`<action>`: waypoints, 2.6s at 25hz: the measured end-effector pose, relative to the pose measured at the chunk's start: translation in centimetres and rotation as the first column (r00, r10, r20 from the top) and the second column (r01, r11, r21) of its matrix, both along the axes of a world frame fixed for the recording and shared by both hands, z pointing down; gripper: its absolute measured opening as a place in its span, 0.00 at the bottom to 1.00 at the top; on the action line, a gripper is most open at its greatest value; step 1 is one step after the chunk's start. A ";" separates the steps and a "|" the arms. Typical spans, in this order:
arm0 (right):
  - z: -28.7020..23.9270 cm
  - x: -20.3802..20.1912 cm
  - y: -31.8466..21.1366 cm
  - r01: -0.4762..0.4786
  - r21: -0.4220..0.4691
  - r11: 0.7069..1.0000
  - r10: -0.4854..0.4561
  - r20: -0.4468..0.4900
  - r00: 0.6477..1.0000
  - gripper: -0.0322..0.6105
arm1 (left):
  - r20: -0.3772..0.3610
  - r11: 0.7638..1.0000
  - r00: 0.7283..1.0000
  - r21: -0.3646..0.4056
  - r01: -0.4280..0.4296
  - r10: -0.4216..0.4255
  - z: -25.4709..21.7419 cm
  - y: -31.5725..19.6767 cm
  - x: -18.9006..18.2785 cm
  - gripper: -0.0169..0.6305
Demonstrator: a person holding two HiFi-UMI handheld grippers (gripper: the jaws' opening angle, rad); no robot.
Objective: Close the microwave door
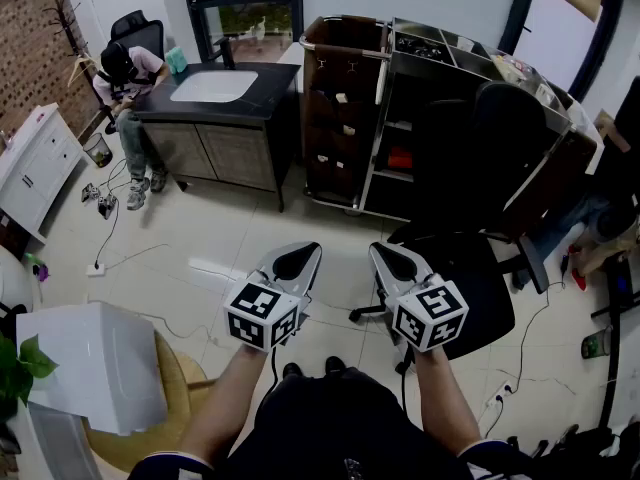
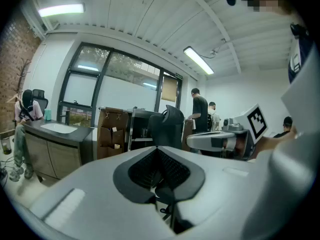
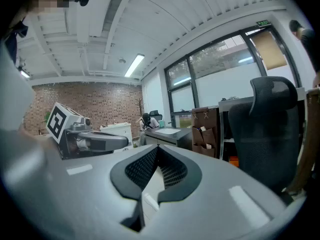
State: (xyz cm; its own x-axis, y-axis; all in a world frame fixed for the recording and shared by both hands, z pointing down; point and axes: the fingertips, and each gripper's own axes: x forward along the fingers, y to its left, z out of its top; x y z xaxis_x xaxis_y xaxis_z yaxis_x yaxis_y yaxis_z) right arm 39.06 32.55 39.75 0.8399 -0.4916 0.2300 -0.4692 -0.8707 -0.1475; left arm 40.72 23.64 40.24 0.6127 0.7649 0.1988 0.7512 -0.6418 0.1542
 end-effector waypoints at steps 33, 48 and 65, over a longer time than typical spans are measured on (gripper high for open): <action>0.2 -10.3 -33.8 0.885 0.005 0.465 -0.885 -0.023 0.465 0.05 | -0.016 0.451 0.452 0.037 0.892 -0.892 -0.4 -31.1 -19.2 0.05; -0.1 -26.6 -48.7 0.994 -0.021 -0.106 -0.993 -0.051 -0.107 0.05 | -0.013 -0.154 -0.154 0.034 0.987 -0.988 0.2 -42.0 -38.2 0.05; 0.4 -35.7 -52.3 0.930 -0.046 -0.365 -0.928 -0.063 -0.367 0.05 | -0.017 -0.417 -0.417 0.035 0.908 -0.909 1.0 -43.7 -48.2 0.05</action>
State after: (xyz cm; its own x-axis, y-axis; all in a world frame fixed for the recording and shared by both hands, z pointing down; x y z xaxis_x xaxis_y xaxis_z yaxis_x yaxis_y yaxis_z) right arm 3.40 -19.79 40.11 -0.7609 -0.6175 0.1993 -0.6404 0.7641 -0.0775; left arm -7.49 -20.03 41.26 0.4317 -0.8760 0.2150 -0.9019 -0.4154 0.1185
